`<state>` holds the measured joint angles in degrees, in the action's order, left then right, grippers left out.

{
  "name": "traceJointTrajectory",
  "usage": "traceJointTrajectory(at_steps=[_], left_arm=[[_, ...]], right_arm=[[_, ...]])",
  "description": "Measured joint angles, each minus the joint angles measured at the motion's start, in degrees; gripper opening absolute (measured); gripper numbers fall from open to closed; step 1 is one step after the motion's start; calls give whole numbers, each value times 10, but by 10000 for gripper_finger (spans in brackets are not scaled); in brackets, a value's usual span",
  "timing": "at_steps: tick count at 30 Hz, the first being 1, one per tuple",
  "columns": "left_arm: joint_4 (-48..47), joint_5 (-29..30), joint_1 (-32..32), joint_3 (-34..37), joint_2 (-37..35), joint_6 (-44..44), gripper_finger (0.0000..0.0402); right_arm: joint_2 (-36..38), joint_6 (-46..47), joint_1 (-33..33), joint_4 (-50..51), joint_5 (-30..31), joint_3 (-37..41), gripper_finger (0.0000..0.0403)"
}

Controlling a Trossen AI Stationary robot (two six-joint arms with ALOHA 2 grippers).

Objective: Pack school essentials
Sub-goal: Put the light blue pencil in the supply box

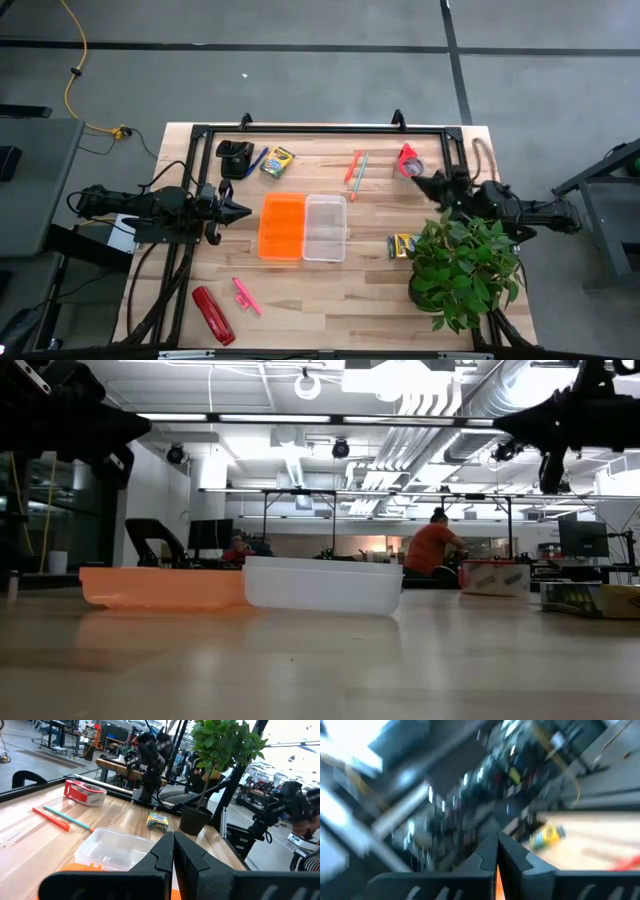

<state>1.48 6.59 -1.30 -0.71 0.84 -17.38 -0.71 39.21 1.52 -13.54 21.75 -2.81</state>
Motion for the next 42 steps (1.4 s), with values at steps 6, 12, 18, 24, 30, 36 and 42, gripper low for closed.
traceJointTrajectory(at_steps=[6, 12, 18, 24, 30, 36, 42], left_arm=[[0, 4, 0, 0, 0, 0, 1], [10, 15, 1, 0, 0, -31, 1], [67, 16, 1, 0, 0, -133, 1], [174, 64, 1, 0, 0, -145, 1], [227, 92, 2, -25, 25, -150, 0], [139, 86, 2, -128, 118, -101, 0], [95, 91, 2, -222, 183, -21, 0]], right_arm=[[-13, -47, 0, -160, 28, 0, 0], [-54, -153, 0, -304, -46, 0, 0], [-100, -177, 0, -301, -54, 0, 0], [-144, -186, 0, -308, -54, 0, 0], [-181, -157, 0, -316, -55, -13, 0], [-263, -203, 0, -266, -98, -97, 0], [-332, -213, 0, -170, -104, -183, 0]])
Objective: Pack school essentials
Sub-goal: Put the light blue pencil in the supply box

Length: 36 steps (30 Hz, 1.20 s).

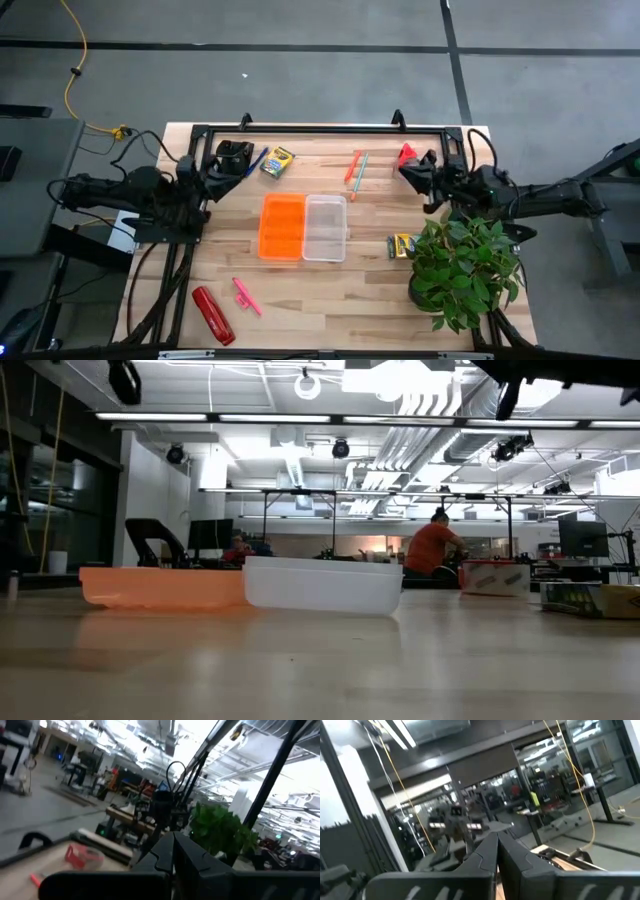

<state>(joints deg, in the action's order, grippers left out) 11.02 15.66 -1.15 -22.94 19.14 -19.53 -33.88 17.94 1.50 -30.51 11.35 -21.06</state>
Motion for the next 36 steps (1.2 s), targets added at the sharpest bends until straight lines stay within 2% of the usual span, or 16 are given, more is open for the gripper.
traceJointTrajectory(at_steps=[8, 11, 15, 18, 21, 24, 27, 29, 36], left_arm=[[21, 0, 0, -28, 11, 32, 0], [27, 0, 0, -28, 11, 33, 0], [25, 0, 0, -28, 14, 32, 0], [22, 6, 0, -28, 21, 32, 0], [23, 9, 0, -28, 26, 32, 0], [23, 10, 0, -28, 29, 32, 0], [23, 10, 0, -28, 30, 32, 0], [23, 10, 0, -28, 30, 32, 0], [23, 11, 0, -28, 30, 32, 0]], right_arm=[[-49, 5, 0, 18, 6, -61, 0], [-70, 63, 0, 44, 42, -93, 1], [-144, 122, 3, 246, 114, -207, 29], [-230, 237, 23, 467, 158, -314, 72], [-320, 378, 47, 663, 165, -391, 121], [-404, 475, 69, 767, 151, -423, 167], [-478, 535, 90, 760, 99, -427, 200], [-528, 541, 100, 727, 58, -427, 213], [-665, 576, 135, 662, -20, -427, 218]])
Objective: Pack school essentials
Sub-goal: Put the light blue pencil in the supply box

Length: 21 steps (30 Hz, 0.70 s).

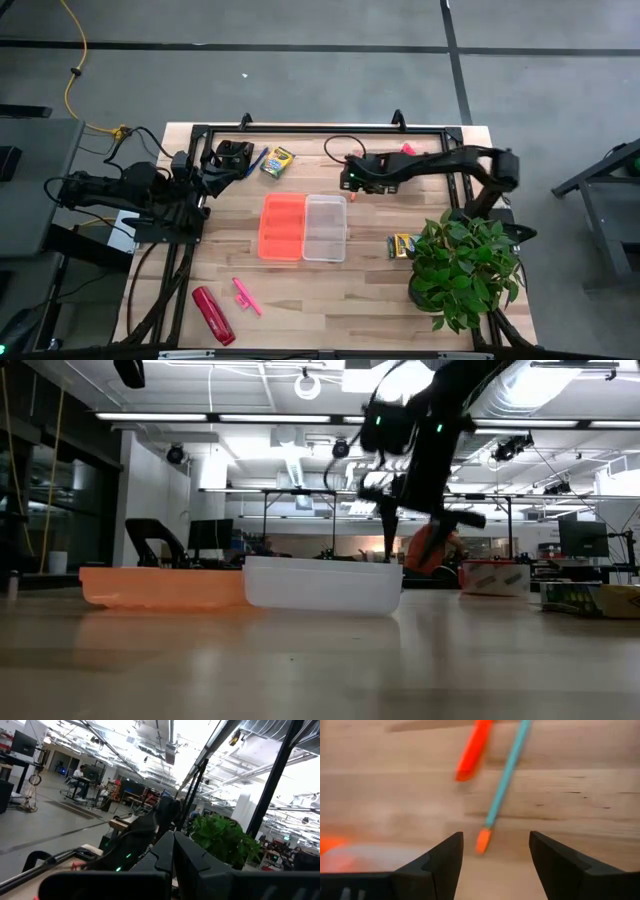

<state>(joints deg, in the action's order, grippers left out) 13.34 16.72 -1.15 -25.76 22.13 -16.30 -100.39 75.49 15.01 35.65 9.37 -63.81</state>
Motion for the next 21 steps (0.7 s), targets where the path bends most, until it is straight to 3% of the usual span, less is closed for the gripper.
traceJointTrajectory(at_steps=[21], left_arm=[[2, 6, 0, 0, 0, 0, 0]], right_arm=[[-74, 47, 53, -48, -28, -2, 154]])
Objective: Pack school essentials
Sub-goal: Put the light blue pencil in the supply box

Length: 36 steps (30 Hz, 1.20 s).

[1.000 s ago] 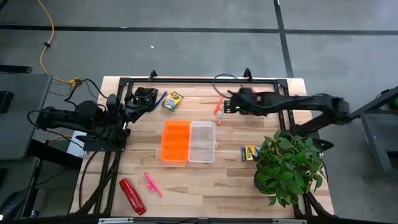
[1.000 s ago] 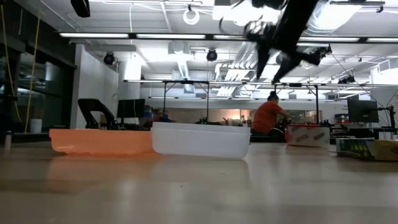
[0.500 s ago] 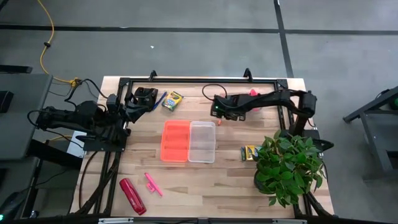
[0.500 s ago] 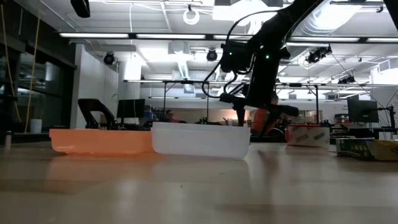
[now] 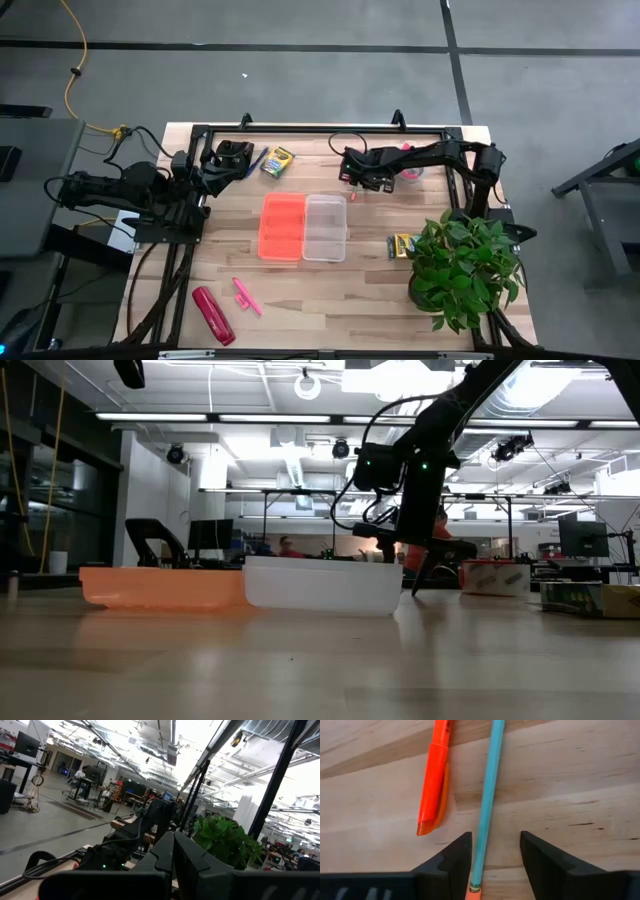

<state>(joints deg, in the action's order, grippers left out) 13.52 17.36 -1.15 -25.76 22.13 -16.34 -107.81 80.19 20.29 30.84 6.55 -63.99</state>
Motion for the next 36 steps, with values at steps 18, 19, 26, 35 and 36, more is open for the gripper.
traceJointTrajectory(at_steps=[18, 19, 26, 35, 36], left_arm=[[1, 13, 0, 0, 0, -9, 0], [1, 13, 0, 0, 0, -13, 1], [1, 13, 0, 0, 0, -15, 1], [0, 13, 0, 0, 0, -15, 1], [0, 14, 0, 0, 0, -15, 1]], right_arm=[[-2, -11, 8, 38, -15, 1, 8], [-2, -12, 8, 38, -15, 1, 10], [17, -38, 7, 45, -12, 4, 9], [91, -170, -17, 65, -6, 5, 2], [100, -178, -22, 65, -6, 5, 2]])
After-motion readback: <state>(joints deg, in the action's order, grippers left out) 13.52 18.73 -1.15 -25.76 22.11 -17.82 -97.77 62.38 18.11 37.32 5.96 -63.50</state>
